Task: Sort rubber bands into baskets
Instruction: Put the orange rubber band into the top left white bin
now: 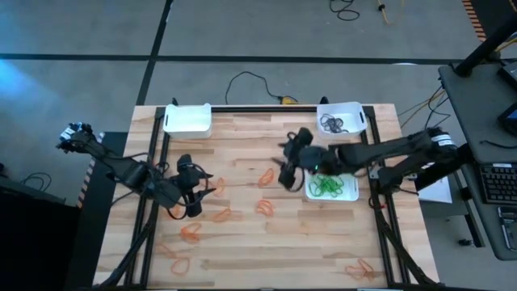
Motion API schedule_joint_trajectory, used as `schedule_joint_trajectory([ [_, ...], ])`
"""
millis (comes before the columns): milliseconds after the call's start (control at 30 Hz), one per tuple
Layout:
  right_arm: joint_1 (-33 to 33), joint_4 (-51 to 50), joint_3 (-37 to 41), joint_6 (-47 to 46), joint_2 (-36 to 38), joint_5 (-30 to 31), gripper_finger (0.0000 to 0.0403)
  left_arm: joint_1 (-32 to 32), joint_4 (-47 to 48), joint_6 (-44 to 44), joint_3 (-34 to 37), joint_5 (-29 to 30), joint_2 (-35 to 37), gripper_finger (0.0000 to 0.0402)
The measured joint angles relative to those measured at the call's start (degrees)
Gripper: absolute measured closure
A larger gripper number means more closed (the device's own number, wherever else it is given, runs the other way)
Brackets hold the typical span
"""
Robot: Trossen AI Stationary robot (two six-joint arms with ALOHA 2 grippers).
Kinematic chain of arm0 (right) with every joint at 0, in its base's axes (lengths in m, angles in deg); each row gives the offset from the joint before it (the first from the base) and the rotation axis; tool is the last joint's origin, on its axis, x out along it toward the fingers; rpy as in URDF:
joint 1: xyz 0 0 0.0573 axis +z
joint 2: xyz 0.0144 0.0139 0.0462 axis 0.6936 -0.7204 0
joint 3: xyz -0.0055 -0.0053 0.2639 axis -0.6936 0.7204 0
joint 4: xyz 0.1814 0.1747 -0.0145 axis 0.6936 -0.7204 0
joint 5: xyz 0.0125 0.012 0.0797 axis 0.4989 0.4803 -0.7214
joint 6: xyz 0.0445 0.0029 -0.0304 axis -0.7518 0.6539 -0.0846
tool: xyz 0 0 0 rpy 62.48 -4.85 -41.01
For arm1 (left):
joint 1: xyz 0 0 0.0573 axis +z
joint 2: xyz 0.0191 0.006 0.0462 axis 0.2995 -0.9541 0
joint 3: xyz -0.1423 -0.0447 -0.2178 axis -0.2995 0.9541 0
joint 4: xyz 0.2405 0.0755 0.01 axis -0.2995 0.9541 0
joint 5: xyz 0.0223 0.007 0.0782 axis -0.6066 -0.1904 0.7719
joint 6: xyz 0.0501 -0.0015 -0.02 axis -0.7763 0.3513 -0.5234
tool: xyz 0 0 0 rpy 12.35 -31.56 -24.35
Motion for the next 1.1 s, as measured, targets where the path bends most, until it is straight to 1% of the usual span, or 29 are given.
schedule_joint_trajectory([
  [67,1.65,1.79,0.02,-1.89,-1.39,0.25,0.0172,0.03,-0.68,1.49,1.21,-0.11,0.00,0.0210],
  [200,4.37,1.83,-1.95,-5.23,-3.07,0.46,0.0172,1.46,-2.90,3.31,5.14,-0.98,-0.39,0.0203],
  [267,5.85,1.62,-3.40,-5.15,-3.45,0.48,0.0172,4.07,-5.34,4.10,7.24,-3.89,-1.16,0.0193],
  [333,6.98,1.71,-4.78,-4.92,-3.67,0.43,0.0172,7.42,-8.63,4.04,9.16,-8.22,-2.98,0.0181],
  [400,7.72,1.56,-5.83,-4.88,-3.71,0.42,0.0172,10.42,-12.32,2.55,10.77,-11.99,-5.53,0.0172],
  [500,8.52,0.89,-7.51,-4.88,-3.71,0.57,0.0172,12.11,-15.01,0.68,12.24,-16.48,-9.93,0.0167],
  [600,9.35,-2.69,-9.83,-4.88,-3.71,0.53,0.0172,9.95,-17.89,0.69,13.45,-18.27,-13.33,0.0168],
  [767,10.10,-7.41,-12.23,-5.32,-3.71,0.51,0.0172,4.14,-24.84,4.02,16.29,-16.47,-17.06,0.0169],
  [900,10.32,-7.49,-12.69,-5.45,-3.71,0.52,0.0172,0.97,-28.78,7.31,17.55,-16.12,-20.81,0.0169],
  [1033,10.37,-7.55,-12.74,-5.83,-3.71,0.37,0.0172,-1.18,-33.01,9.95,17.73,-16.12,-26.18,0.0169],
  [1100,10.37,-7.87,-12.74,-6.56,-3.71,0.35,0.0172,-1.81,-33.08,11.54,16.91,-15.76,-29.41,0.0169],
])
